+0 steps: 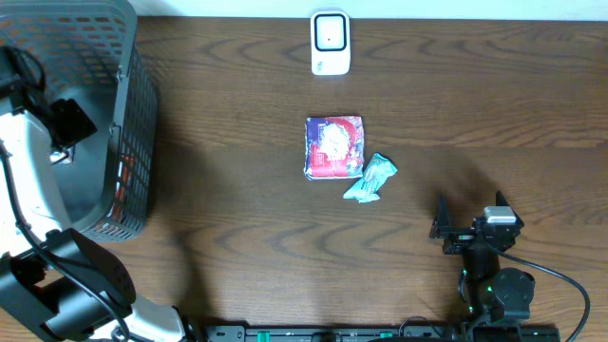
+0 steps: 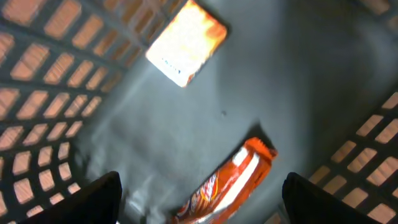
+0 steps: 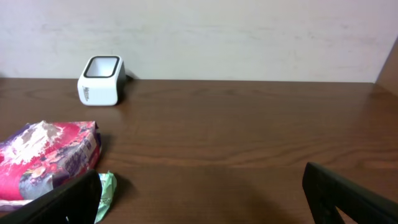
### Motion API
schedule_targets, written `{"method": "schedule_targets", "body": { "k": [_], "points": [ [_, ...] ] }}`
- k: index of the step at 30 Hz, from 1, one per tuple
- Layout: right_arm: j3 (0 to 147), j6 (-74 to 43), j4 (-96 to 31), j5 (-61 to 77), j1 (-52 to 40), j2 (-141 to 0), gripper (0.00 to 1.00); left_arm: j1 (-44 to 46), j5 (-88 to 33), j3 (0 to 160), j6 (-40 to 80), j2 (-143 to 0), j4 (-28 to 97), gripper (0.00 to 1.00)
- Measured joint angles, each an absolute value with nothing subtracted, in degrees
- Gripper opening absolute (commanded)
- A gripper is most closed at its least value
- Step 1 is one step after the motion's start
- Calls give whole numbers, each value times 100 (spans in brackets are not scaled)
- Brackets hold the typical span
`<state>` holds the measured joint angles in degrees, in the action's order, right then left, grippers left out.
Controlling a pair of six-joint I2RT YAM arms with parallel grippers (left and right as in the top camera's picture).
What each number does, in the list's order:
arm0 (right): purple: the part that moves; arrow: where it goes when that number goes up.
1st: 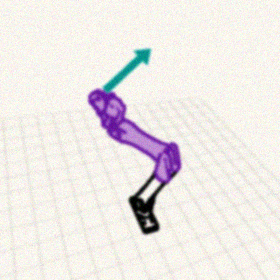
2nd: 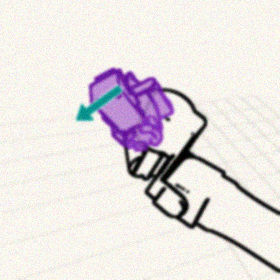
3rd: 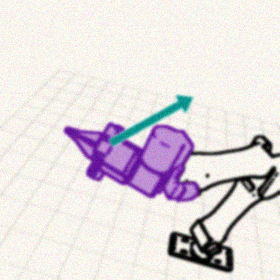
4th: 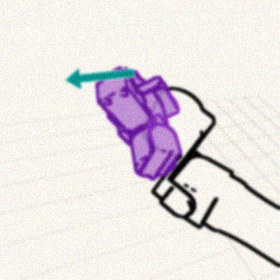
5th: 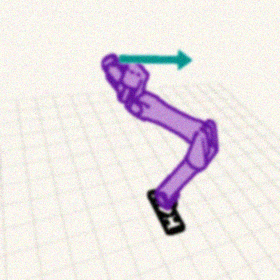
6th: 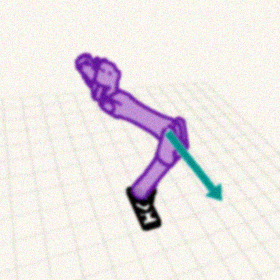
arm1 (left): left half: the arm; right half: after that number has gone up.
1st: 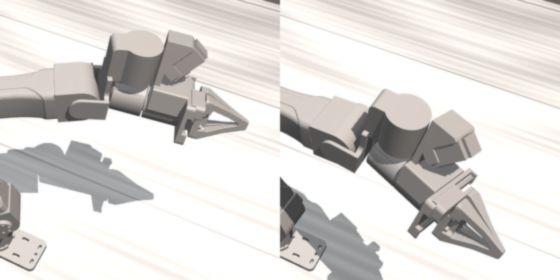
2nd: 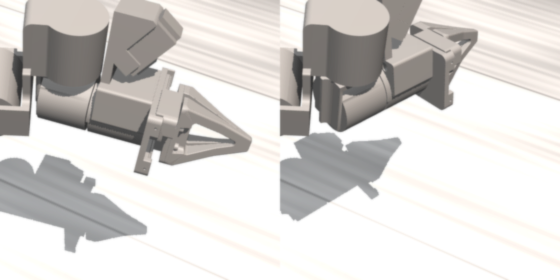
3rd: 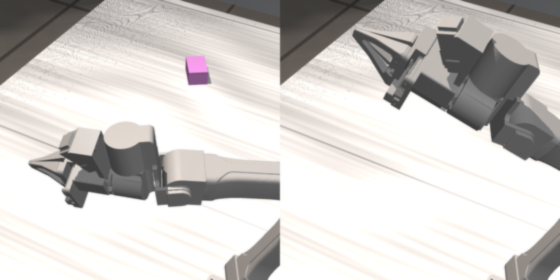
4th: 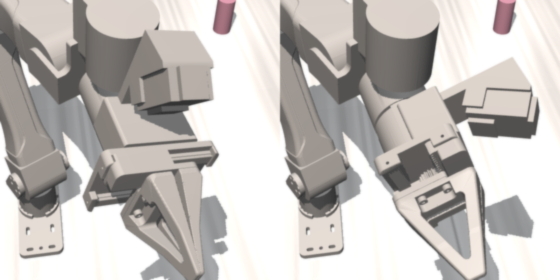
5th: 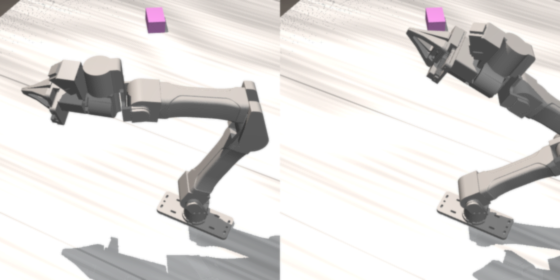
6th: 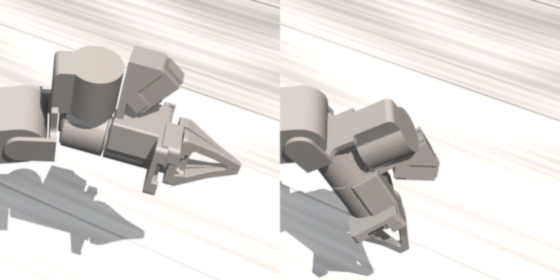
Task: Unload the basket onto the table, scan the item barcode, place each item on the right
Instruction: 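Reach into the basket and grasp the red-orange snack bar with left gripper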
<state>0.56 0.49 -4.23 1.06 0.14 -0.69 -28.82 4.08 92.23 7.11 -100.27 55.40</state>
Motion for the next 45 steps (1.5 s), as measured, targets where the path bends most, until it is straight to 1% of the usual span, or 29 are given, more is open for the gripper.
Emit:
{"method": "schedule_targets", "body": {
  "k": [8,14,15,16,17,18,19,20,26,29,30,38,40,41,43,45],
  "points": [
    [54,49,-423,106,14,-69,99,-3221,-119,9216,386,-10123,6169,83],
    [54,49,-423,106,14,-69,99,-3321,-183,9067,86,-10171,6110,83],
    [54,49,-423,106,14,-69,99,-3323,-183,9011,-23,-10175,6134,83],
    [54,49,-423,106,14,-69,99,-3321,-183,8952,-121,-10178,6158,79],
    [54,49,-423,106,14,-69,99,-3321,-183,8884,-200,-10178,6163,77],
    [54,49,-423,106,14,-69,99,-3319,-178,8809,-270,-10180,6147,81],
    [54,49,-423,106,14,-69,99,-3317,-176,8713,-344,-10180,6099,88],
    [54,49,-423,106,14,-69,99,-3317,-174,8637,-395,-10180,6042,90],
    [56,49,-423,106,14,-69,99,-3317,-156,8066,-954,-10191,5867,91],
    [56,49,-423,106,14,-69,99,-3317,-156,7863,-1186,-10193,5927,90],
    [54,49,-423,106,14,-69,99,-3317,-156,7819,-1234,-10191,5957,87],
    [54,49,-423,106,14,-69,99,-3317,-156,7424,-1398,-10193,5951,87],
    [54,49,-423,106,14,-69,99,-3317,-156,7266,-1400,-10193,5878,82],
    [54,49,-423,106,14,-69,99,-3317,-156,7161,-1400,-10193,5787,81],
    [54,49,-423,106,14,-69,99,-3317,-158,6997,-1415,-10193,5634,74],
    [54,49,-423,106,14,-69,99,-3317,-156,6855,-1444,-10193,5476,73]
  ]
}}
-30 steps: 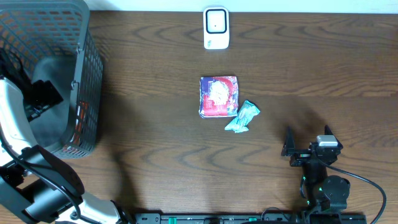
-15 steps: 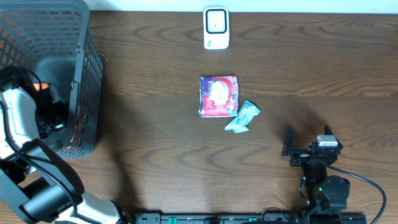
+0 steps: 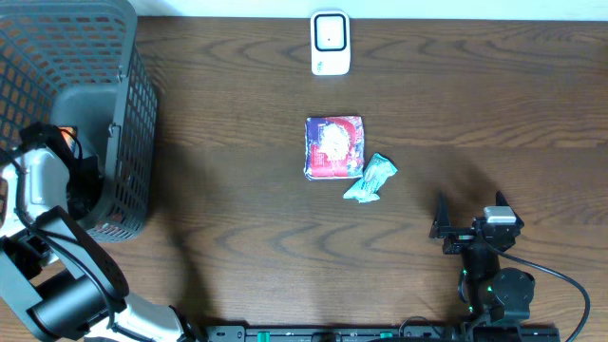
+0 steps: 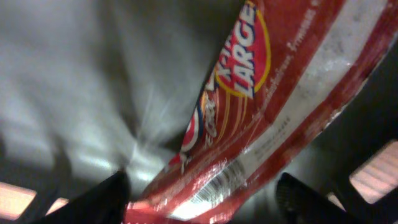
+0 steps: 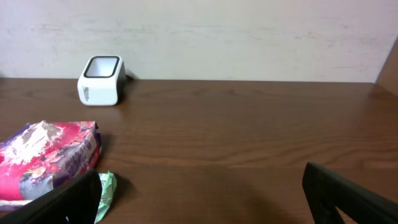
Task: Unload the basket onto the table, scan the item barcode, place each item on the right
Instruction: 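Reach into the basket and grasp the red-orange snack bar with left gripper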
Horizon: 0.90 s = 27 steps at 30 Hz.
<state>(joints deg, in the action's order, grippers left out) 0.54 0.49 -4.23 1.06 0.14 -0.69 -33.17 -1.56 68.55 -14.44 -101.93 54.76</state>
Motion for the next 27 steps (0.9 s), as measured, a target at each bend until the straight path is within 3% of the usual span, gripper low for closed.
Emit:
{"method": "schedule_targets", "body": {
  "k": [1,5,9,11,19,27],
  "points": [
    [54,49,-423,106,14,-69,99,-3317,-156,6775,-1444,-10193,5343,72],
    [54,49,-423,106,14,-69,99,-3317,-158,6475,-1490,-10193,4821,47],
    [54,49,-423,106,14,-69,99,-3310,-228,6386,-1503,-10171,4475,29],
    [54,49,-423,106,14,-69,99,-3310,-248,6381,-1516,-10169,4353,7],
    [54,49,-423,106,14,-69,99,-3310,-222,6438,-1323,-10169,4056,7],
    [56,49,-423,106,14,-69,99,-3310,-274,7686,8,-9629,3872,7]
  ]
}}
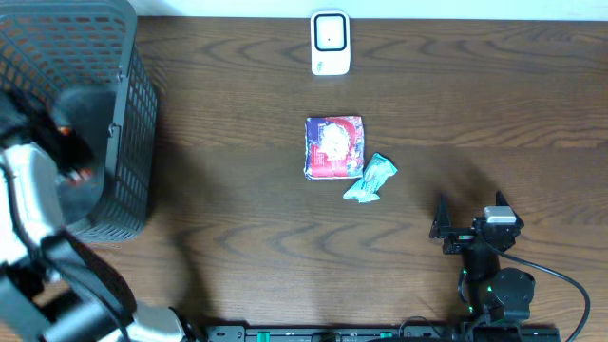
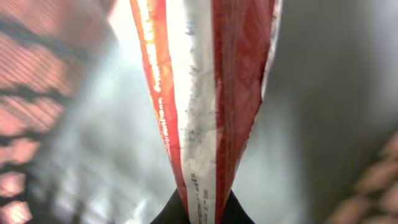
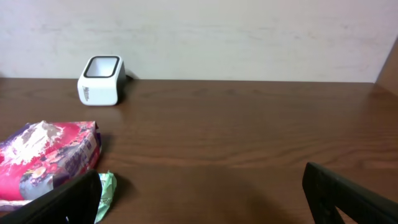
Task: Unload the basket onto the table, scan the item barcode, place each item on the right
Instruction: 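Reach into the basket and grasp the red-orange snack bar with left gripper, then carry the snack bar beside the pink pack and release it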
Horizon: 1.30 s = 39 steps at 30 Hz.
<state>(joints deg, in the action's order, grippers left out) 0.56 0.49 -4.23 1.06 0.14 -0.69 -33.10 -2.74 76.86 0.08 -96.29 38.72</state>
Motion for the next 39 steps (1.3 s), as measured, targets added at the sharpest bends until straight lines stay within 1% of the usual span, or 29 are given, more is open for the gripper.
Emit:
{"method": "schedule_targets", "body": {
  "k": [4,9,12,15,18,22,24,26,29,33,39],
  "points": [
    [56,49,-423,106,14,-69,99,-3312,-694,8141,685,-8840,3214,7],
    [56,49,-425,106,14,-69,99,-3269,-1984,8239,1822,-7841,1990,7],
    [54,49,-425,106,14,-69,99,-3055,-2773,8272,2582,-7570,1208,7],
    [54,49,-423,106,14,-69,99,-2576,-3398,8278,3103,-7485,709,7],
    [54,49,-423,106,14,-69,99,-1916,-3760,8278,3306,-7498,711,7],
    [54,49,-423,106,14,-69,99,-943,-3964,8276,3232,-7564,784,7],
    [54,49,-421,106,14,-69,99,-451,-3966,8276,3100,-7599,1013,8],
    [54,49,-421,106,14,-69,99,1,-3820,8276,2974,-7651,1317,7],
    [54,49,-425,108,14,-69,99,666,-3271,8281,2762,-7852,2003,7],
    [54,51,-425,106,14,-69,99,1424,-2668,8278,2370,-8436,2679,7],
    [54,49,-423,106,14,-69,99,2383,-2335,8276,2091,-9657,2799,7]
  ]
}}
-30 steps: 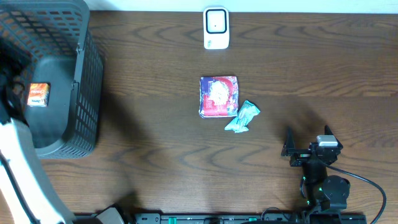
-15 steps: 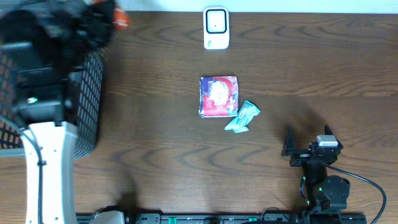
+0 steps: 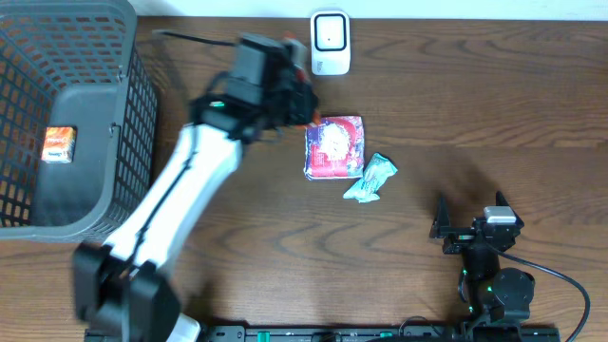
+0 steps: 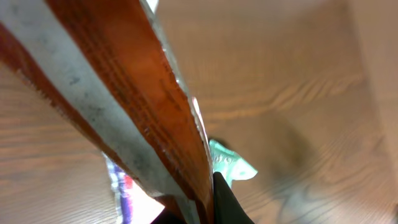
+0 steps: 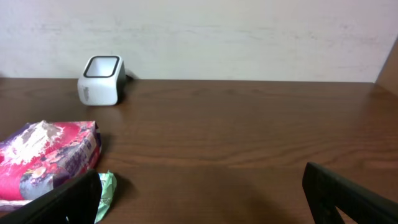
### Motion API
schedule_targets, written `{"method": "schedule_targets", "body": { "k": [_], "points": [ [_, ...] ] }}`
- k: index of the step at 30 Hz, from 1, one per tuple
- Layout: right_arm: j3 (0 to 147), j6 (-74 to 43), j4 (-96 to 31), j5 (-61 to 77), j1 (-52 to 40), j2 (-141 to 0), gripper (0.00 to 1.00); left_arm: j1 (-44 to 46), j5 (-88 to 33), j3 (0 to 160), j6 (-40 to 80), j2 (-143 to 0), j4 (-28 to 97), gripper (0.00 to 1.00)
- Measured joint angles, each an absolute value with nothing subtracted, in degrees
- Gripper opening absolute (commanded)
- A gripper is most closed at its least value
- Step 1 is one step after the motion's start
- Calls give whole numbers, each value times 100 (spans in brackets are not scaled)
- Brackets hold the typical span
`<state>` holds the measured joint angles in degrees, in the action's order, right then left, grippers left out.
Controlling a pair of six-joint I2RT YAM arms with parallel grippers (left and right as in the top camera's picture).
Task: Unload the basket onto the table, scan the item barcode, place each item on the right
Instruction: 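Carry the snack bar beside the pink pack and release it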
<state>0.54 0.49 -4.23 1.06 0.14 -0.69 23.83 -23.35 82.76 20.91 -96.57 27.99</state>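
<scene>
A long red-orange snack packet (image 4: 124, 81) with a white stripe fills the left wrist view. My left gripper (image 4: 202, 208) is shut on its lower end. Overhead, that gripper (image 3: 296, 95) hangs blurred over the table, just left of and below the white barcode scanner (image 3: 330, 43) at the far edge. The scanner (image 5: 101, 79) also shows in the right wrist view. My right gripper (image 3: 470, 228) rests open near the front right, with nothing between its fingers (image 5: 348, 193).
A pink-and-purple packet (image 3: 334, 147) and a crumpled green wrapper (image 3: 370, 179) lie mid-table, just below the left gripper. A dark mesh basket (image 3: 133, 114) stands at the far left with a small orange packet (image 3: 57, 142) inside.
My left arm has moved out of the basket to the table's middle, near the scanner, with the red-orange packet still in its jaws. The right arm has not moved.
My left gripper was open above two packets in the basket. Then it was low over the red-orange packet, still open. Then it was shut on that packet inside the basket. Now it holds it beside the scanner. The right arm stayed still.
</scene>
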Motion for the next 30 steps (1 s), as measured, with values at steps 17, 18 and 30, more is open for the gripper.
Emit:
{"method": "schedule_targets", "body": {
  "k": [17,18,30],
  "points": [
    [54,49,-423,106,14,-69,99,3955,-1820,8252,2080,-10862,1111,9],
    [54,49,-423,106,14,-69,99,4034,-1699,8252,2084,-10886,1022,10],
    [54,49,-423,106,14,-69,99,4246,-1208,8248,2464,-11821,580,47]
  ]
}}
